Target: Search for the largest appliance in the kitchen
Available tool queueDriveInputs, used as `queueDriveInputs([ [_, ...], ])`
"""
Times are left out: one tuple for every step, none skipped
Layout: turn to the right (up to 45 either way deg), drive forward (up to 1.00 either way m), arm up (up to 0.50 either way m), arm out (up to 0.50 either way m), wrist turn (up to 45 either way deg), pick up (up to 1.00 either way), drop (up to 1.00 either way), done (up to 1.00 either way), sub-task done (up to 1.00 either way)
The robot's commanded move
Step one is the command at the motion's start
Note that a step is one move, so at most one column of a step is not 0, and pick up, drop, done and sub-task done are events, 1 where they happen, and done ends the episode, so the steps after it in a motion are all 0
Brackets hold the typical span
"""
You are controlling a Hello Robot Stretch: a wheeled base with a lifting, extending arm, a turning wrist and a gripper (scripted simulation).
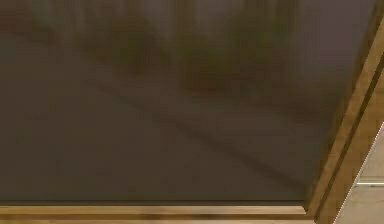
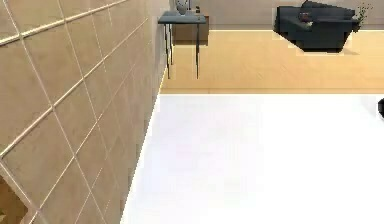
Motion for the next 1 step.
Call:
queueDriveInputs([
  [-45.0,0.00,0.00,0.00,0.0,0.00,0.00,0.00,0.00],
])
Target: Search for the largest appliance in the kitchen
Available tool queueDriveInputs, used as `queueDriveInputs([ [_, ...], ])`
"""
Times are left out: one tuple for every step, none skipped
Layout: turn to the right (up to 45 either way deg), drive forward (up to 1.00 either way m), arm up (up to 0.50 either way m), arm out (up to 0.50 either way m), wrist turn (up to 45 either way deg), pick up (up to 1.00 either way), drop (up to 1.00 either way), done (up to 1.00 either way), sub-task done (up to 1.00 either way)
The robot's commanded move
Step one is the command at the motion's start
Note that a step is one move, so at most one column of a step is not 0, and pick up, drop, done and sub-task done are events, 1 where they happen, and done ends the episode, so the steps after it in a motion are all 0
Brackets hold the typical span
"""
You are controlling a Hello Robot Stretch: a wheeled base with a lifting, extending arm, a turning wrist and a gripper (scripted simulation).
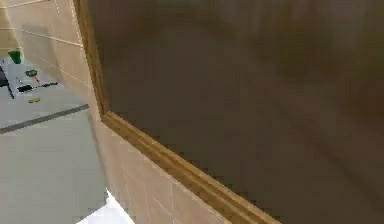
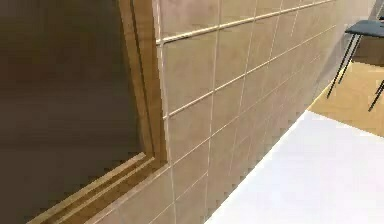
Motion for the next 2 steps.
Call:
queueDriveInputs([
  [-45.0,0.00,0.00,0.00,0.0,0.00,0.00,0.00,0.00],
  [-45.0,0.00,0.00,0.00,0.0,0.00,0.00,0.00,0.00],
])
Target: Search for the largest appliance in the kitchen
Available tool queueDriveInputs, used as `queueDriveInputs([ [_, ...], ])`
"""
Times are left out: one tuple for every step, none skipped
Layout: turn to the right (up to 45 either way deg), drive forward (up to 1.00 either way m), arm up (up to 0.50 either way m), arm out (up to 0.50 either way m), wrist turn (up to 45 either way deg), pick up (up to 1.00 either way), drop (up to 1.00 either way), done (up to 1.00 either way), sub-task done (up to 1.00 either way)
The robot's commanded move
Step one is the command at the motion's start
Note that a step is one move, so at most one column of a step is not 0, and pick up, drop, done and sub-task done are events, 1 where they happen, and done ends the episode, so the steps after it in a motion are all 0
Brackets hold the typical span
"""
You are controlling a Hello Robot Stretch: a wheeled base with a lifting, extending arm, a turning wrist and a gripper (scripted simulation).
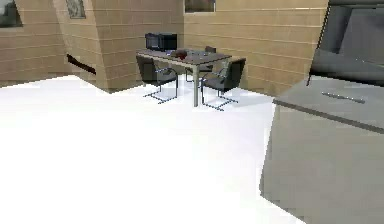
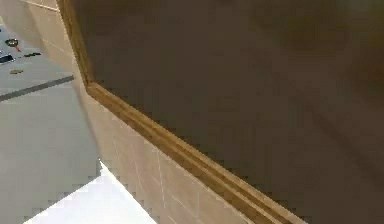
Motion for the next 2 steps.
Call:
queueDriveInputs([
  [-45.0,0.00,0.00,0.00,0.0,0.00,0.00,0.00,0.00],
  [0.0,0.20,0.00,0.00,0.0,0.00,0.00,0.00,0.00],
])
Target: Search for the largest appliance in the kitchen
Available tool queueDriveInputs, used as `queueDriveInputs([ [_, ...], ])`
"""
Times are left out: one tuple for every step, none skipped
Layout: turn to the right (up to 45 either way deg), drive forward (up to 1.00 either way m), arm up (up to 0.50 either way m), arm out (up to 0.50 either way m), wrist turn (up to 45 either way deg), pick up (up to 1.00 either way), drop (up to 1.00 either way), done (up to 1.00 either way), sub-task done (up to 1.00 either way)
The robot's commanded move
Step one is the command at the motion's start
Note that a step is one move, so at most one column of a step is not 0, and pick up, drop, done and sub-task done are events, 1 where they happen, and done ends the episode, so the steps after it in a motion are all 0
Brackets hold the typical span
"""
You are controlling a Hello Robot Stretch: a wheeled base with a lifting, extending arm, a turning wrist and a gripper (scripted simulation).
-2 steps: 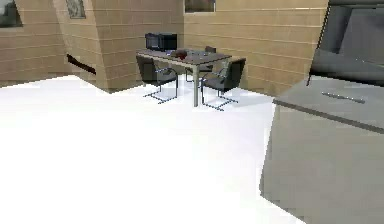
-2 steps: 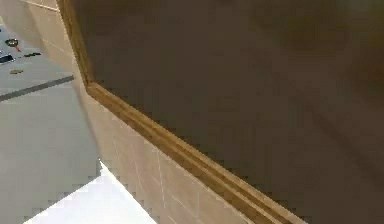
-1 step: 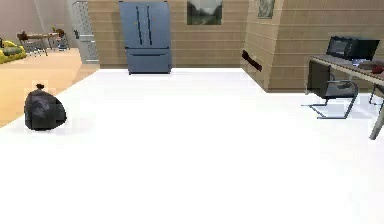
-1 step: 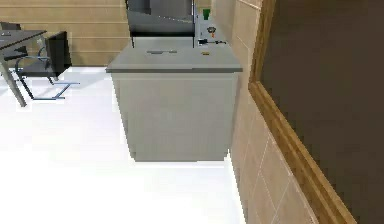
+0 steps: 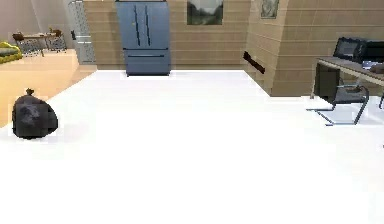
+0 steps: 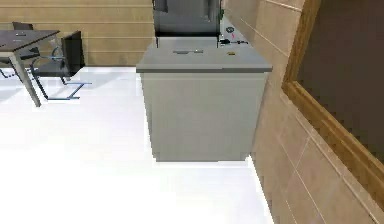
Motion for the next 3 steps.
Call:
queueDriveInputs([
  [45.0,0.00,0.00,0.00,0.0,0.00,0.00,0.00,0.00],
  [6.0,0.00,0.00,0.00,0.0,0.00,0.00,0.00,0.00],
  [0.0,1.00,0.00,0.00,0.0,0.00,0.00,0.00,0.00],
])
